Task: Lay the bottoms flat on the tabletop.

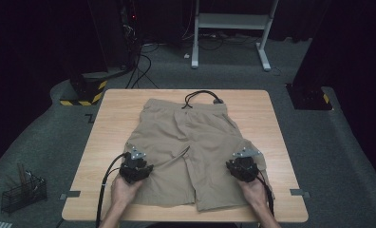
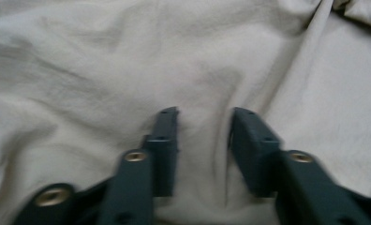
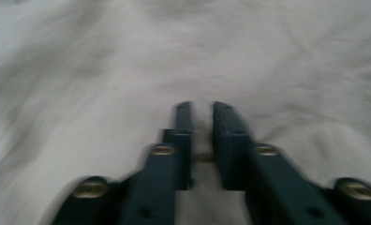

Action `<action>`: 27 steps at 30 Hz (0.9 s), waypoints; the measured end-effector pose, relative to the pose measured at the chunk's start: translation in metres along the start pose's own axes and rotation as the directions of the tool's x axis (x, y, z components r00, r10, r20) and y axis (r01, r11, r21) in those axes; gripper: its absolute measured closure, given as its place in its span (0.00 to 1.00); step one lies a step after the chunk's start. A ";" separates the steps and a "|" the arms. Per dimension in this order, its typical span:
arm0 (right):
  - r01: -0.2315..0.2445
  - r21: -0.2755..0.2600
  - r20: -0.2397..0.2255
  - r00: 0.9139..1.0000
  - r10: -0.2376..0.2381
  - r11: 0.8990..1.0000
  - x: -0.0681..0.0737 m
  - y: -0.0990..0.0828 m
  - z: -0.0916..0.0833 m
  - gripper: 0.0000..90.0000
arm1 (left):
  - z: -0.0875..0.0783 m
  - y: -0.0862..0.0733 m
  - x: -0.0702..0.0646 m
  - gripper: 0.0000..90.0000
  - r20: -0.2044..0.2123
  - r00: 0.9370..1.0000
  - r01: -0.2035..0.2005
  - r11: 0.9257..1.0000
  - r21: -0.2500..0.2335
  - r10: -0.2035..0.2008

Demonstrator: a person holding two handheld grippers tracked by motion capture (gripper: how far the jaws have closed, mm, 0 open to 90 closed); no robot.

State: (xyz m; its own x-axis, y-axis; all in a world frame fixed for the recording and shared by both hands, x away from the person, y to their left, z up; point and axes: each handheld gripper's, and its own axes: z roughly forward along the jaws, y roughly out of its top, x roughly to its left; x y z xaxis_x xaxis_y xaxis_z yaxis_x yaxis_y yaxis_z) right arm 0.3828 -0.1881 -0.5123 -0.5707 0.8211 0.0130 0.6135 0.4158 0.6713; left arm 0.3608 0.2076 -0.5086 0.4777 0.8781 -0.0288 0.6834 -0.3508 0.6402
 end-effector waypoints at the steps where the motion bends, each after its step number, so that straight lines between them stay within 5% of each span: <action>1: 0.014 0.004 -0.029 0.999 -0.014 1.000 0.004 -0.001 -0.001 0.99 | -0.001 -0.001 0.001 0.86 0.007 1.000 0.001 1.000 0.005 -0.001; 4: 0.084 -0.011 -0.068 0.994 -0.085 0.996 0.019 -0.005 -0.003 0.99 | -0.005 -0.003 0.002 0.96 0.019 1.000 0.000 1.000 0.021 0.000; 7: 0.122 -0.033 -0.110 0.986 -0.125 0.992 0.024 -0.004 -0.006 0.99 | -0.005 -0.002 0.001 0.90 0.012 1.000 0.009 0.999 -0.031 -0.009; 10: 0.085 -0.156 -0.056 0.994 -0.095 0.984 0.004 0.011 -0.018 0.91 | -0.002 0.006 0.002 0.72 0.041 0.998 0.061 0.993 -0.098 -0.058; 14: 0.093 -0.209 0.018 0.996 -0.092 0.973 -0.025 0.040 -0.015 0.84 | 0.010 0.021 0.004 0.63 0.032 0.996 0.084 0.990 -0.116 -0.081; 20: -0.007 -0.178 0.090 0.996 0.023 0.984 -0.061 0.067 0.017 0.77 | 0.027 0.024 0.008 0.54 -0.002 0.994 0.107 0.988 -0.110 -0.108; 27: -0.127 -0.121 0.145 0.979 0.144 0.984 -0.100 0.084 0.048 0.72 | 0.031 0.015 0.006 0.53 -0.017 0.994 0.101 0.982 -0.158 -0.105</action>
State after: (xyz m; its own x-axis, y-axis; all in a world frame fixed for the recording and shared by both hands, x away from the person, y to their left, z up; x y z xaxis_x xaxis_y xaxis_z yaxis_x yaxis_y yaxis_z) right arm 0.5174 -0.2167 -0.4929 -0.3908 0.9205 0.0021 0.6105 0.2575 0.7490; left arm 0.3910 0.1977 -0.5225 0.3937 0.9155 -0.0826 0.6326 -0.2046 0.7470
